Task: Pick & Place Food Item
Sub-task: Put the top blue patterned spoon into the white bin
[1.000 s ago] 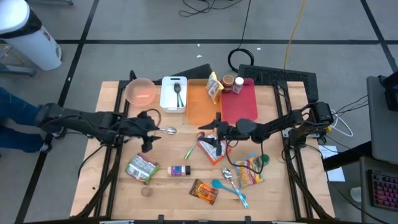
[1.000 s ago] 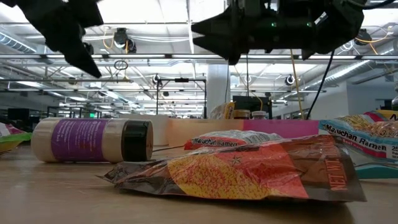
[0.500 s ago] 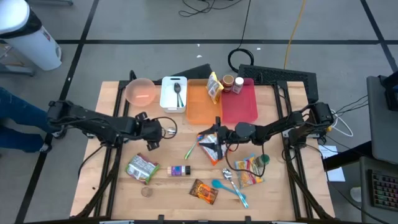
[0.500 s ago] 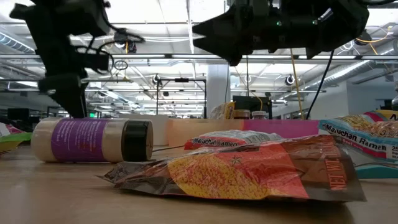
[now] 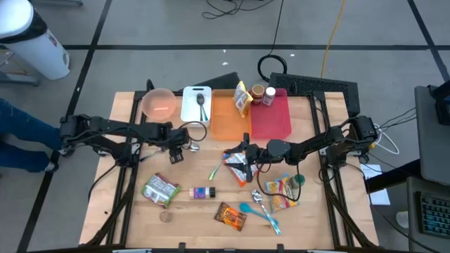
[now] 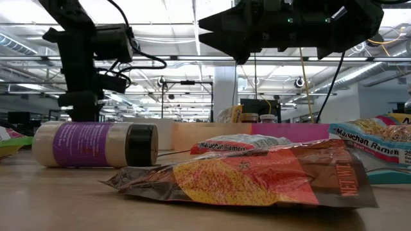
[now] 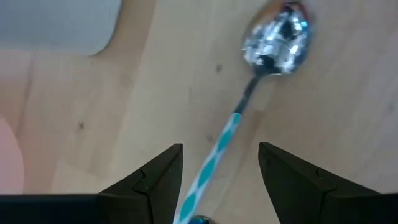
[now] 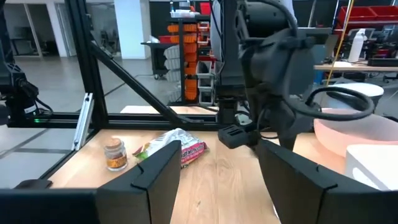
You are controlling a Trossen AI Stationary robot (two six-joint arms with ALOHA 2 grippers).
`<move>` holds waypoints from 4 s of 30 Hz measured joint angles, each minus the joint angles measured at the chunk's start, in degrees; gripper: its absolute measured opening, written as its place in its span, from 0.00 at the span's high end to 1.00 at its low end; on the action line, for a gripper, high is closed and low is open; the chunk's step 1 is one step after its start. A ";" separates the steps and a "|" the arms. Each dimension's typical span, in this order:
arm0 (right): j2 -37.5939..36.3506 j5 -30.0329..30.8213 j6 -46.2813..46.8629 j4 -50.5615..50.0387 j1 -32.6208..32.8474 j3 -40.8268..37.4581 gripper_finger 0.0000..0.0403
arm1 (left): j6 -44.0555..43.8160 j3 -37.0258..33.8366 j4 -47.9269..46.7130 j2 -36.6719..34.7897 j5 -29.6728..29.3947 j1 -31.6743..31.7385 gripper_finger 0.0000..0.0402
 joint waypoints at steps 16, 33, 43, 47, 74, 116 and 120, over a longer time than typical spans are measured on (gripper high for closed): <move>0.01 0.04 -5.88 0.22 -0.31 0.02 0.49 | 7.01 -0.03 4.01 2.87 9.91 6.96 0.46; 0.02 0.03 -6.83 -1.32 -5.35 0.11 0.49 | 8.53 -0.06 6.84 6.09 11.37 7.55 0.67; 0.04 0.02 -10.24 -3.00 -7.86 0.11 0.49 | 9.00 0.03 7.00 5.45 20.42 7.59 0.96; 0.04 0.02 -12.01 -3.09 -8.55 0.11 0.49 | 9.30 1.80 6.83 5.46 22.48 7.59 0.99; 0.04 0.02 -13.24 -2.42 -9.11 0.07 0.49 | 13.82 16.59 -4.88 5.38 24.46 5.88 0.89; 0.04 -0.07 -12.40 -3.30 -9.11 0.00 0.49 | 13.84 16.61 -2.44 23.02 11.76 -3.68 0.81; 0.04 0.00 -12.40 -3.28 -9.11 0.00 0.49 | 14.80 16.63 -3.23 22.99 12.15 -3.61 0.96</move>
